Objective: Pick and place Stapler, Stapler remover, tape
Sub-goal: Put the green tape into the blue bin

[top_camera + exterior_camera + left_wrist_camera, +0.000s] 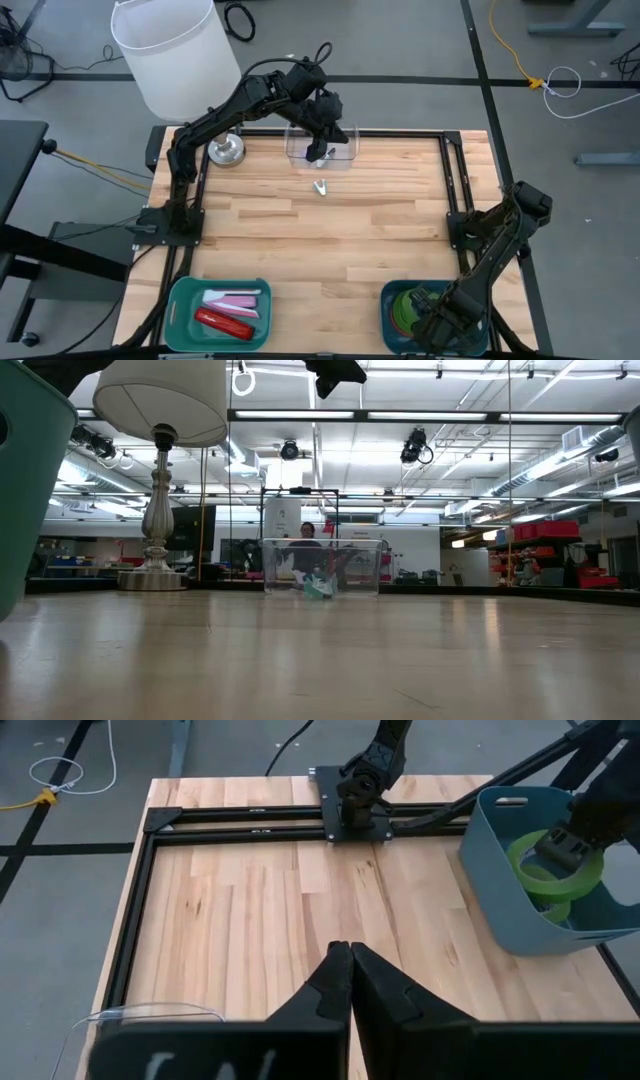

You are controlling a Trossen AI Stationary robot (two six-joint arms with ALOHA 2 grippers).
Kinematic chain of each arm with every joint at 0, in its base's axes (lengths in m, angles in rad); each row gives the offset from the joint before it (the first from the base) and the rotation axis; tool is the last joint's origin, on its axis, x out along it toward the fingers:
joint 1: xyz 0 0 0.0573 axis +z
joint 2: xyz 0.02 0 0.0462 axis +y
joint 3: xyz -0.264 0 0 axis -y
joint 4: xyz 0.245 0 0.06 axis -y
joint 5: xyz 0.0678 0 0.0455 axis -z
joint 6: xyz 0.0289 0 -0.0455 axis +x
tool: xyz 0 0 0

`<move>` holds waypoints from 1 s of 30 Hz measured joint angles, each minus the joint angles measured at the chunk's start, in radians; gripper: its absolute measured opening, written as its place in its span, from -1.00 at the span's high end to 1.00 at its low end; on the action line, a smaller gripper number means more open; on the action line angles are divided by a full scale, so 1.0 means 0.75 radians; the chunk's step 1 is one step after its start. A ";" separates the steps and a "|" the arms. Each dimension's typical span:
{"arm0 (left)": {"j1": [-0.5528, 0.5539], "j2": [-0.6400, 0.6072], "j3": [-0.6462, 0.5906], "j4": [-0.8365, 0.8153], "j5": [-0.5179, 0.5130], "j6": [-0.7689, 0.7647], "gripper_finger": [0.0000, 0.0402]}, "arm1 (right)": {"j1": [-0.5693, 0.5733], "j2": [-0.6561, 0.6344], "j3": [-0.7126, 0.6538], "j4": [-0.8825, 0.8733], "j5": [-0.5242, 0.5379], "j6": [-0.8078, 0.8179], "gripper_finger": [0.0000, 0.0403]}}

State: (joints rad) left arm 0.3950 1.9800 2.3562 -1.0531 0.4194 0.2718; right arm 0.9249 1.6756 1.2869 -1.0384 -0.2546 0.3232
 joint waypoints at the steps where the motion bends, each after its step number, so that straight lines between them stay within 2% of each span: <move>1: 0.000 0.000 0.000 0.000 0.000 0.000 0.96 | 0.000 0.000 0.001 -0.001 0.011 0.025 0.37; 11: 0.000 0.000 0.000 0.001 0.000 0.000 0.94 | 0.000 0.000 0.001 -0.004 0.014 0.081 -0.01; 16: 0.000 0.000 0.000 0.001 0.000 0.000 0.93 | 0.000 0.000 0.001 -0.004 0.011 0.102 -0.13; 22: 0.000 0.000 0.000 0.001 0.000 -0.011 0.93 | 0.000 -0.001 0.001 -0.024 -0.004 0.151 -0.11; 30: 0.000 0.000 0.000 0.001 0.000 -0.034 0.93 | -0.004 -0.083 0.001 -0.168 -0.014 0.163 0.07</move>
State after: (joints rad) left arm 0.3952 1.9800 2.3562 -1.0527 0.4194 0.2462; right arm 0.9219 1.6131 1.2873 -1.1642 -0.2647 0.4453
